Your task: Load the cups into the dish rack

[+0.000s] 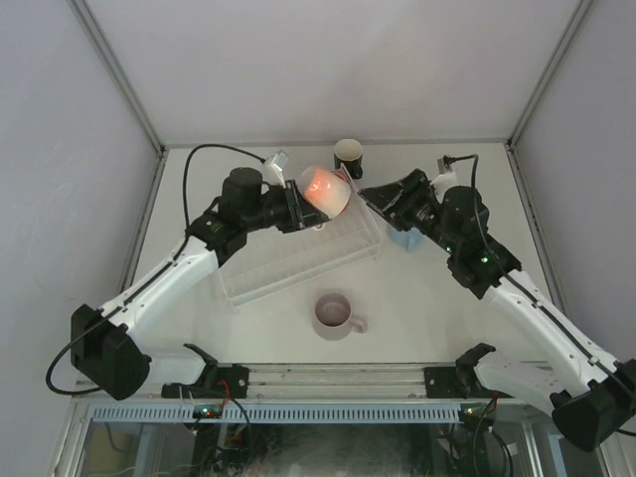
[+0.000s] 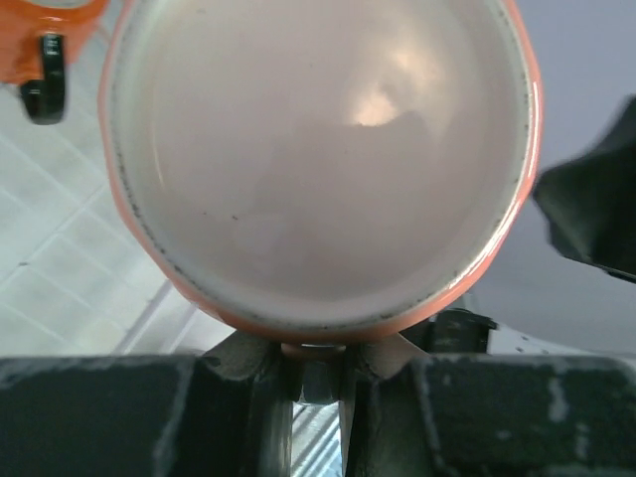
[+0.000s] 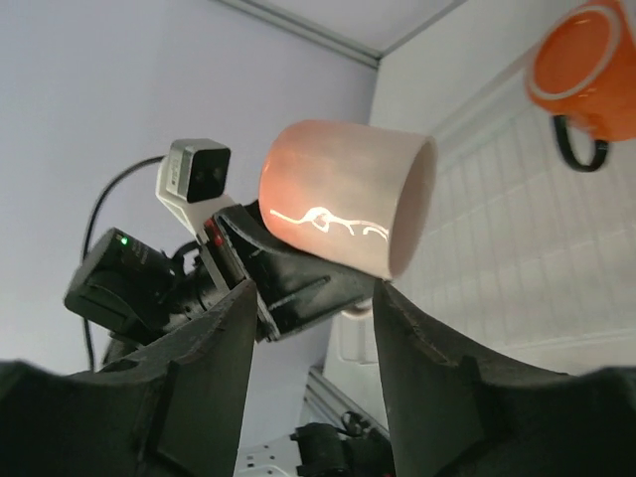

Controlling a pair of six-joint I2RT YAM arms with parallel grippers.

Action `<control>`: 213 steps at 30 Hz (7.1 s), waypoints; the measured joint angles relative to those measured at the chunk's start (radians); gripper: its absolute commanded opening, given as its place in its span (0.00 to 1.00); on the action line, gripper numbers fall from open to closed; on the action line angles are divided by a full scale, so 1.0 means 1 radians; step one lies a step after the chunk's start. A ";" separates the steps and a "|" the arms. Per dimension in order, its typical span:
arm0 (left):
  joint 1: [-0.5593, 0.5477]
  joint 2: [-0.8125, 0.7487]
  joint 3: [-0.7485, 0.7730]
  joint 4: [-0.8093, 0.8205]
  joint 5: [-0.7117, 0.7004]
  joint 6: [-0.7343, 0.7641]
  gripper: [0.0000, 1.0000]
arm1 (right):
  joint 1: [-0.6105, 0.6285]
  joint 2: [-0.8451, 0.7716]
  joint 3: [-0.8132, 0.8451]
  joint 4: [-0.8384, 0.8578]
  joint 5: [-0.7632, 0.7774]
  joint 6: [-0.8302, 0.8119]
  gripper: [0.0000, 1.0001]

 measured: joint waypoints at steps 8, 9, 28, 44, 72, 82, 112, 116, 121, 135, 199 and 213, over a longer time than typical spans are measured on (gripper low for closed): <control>-0.070 0.179 0.163 -0.170 -0.185 0.113 0.00 | -0.082 -0.069 0.062 -0.309 0.077 -0.133 0.56; -0.082 0.198 0.182 -0.186 -0.205 0.117 0.00 | -0.089 -0.068 0.081 -0.356 0.091 -0.151 0.56; -0.214 0.526 0.492 -0.447 -0.586 0.169 0.00 | -0.219 -0.217 0.178 -0.710 0.169 -0.320 0.55; -0.246 0.635 0.513 -0.491 -0.645 0.213 0.00 | -0.268 -0.219 0.178 -0.721 0.142 -0.341 0.55; -0.248 0.748 0.513 -0.382 -0.666 0.238 0.35 | -0.283 -0.208 0.178 -0.750 0.135 -0.361 0.56; -0.248 0.760 0.491 -0.351 -0.651 0.183 0.51 | -0.283 -0.206 0.178 -0.752 0.135 -0.364 0.55; -0.094 0.247 0.432 -0.430 -0.489 0.200 0.71 | -0.289 0.428 0.407 -0.751 0.057 -0.599 0.53; -0.058 0.188 0.380 -0.407 -0.362 0.201 0.61 | -0.288 0.574 0.487 -0.756 0.047 -0.640 0.53; 0.017 0.058 0.206 -0.280 -0.221 0.151 0.63 | -0.285 0.695 0.574 -0.797 0.049 -0.667 0.53; 0.285 -0.166 0.034 0.008 0.056 -0.024 1.00 | -0.245 0.954 0.753 -0.863 0.096 -0.705 0.52; 0.102 0.166 0.004 0.588 0.229 -0.376 0.95 | -0.286 0.243 0.224 0.105 -0.364 -0.059 0.00; 0.100 0.174 0.004 0.687 0.206 -0.457 0.92 | -0.143 0.281 0.182 0.476 -0.333 -0.010 0.00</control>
